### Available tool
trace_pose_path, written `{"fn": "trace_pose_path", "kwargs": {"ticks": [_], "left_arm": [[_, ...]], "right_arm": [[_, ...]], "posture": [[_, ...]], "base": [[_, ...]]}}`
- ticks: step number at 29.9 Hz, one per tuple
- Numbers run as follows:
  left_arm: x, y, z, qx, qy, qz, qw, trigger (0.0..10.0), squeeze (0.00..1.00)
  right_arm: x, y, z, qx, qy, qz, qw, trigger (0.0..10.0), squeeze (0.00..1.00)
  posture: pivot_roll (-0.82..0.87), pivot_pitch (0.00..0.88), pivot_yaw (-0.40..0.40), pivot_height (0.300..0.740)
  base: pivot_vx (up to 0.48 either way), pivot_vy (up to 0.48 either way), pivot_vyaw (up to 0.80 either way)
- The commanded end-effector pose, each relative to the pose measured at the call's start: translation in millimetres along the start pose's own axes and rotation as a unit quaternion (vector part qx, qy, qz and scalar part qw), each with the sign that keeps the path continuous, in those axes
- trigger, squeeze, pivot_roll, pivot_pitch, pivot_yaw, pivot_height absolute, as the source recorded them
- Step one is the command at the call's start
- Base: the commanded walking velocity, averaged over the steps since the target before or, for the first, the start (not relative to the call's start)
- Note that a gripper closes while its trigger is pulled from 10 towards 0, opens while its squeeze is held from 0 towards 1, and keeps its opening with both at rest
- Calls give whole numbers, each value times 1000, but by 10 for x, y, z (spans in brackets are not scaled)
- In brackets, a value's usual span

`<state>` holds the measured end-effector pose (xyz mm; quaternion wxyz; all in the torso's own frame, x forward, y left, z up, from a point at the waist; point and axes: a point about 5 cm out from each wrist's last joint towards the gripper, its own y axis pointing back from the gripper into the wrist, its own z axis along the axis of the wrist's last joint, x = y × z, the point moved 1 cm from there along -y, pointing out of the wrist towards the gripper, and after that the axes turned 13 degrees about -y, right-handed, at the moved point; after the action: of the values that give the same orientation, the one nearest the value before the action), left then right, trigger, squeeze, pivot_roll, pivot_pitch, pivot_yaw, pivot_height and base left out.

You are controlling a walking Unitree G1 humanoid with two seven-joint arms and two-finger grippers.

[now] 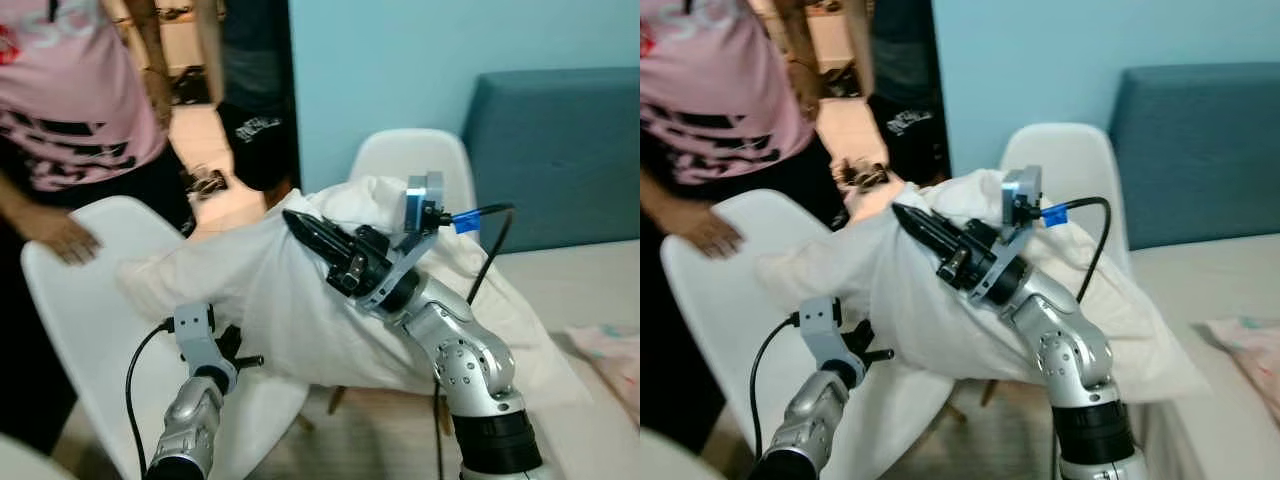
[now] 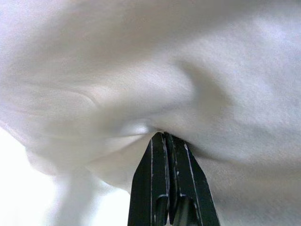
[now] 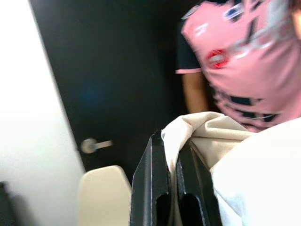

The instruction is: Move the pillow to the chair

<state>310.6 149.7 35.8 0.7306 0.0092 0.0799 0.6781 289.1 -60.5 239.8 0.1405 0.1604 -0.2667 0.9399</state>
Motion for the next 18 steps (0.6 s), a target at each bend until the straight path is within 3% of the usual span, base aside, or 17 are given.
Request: {"fn": "trace_pose_path", "kwargs": {"ticks": [1,10,18], "left_arm": [[-5,5,9,-4,-1,-3,1000,10000,0],[-17,-11,79,-19,2,-6,1000,10000,0],[-6,-21,191,-41,-15,7,999,10000,0]], "right_arm": [[167,-78,102,-23,2,62,998,10000,0],[270,-45,145,-33,-20,121,992,10000,0],[176,6,141,-18,-8,101,995,10000,0]], "posture": [[99,0,43,740],[110,0,41,740],[121,0,40,740]], "base": [[0,0,800],[0,0,800],[0,0,794]]}}
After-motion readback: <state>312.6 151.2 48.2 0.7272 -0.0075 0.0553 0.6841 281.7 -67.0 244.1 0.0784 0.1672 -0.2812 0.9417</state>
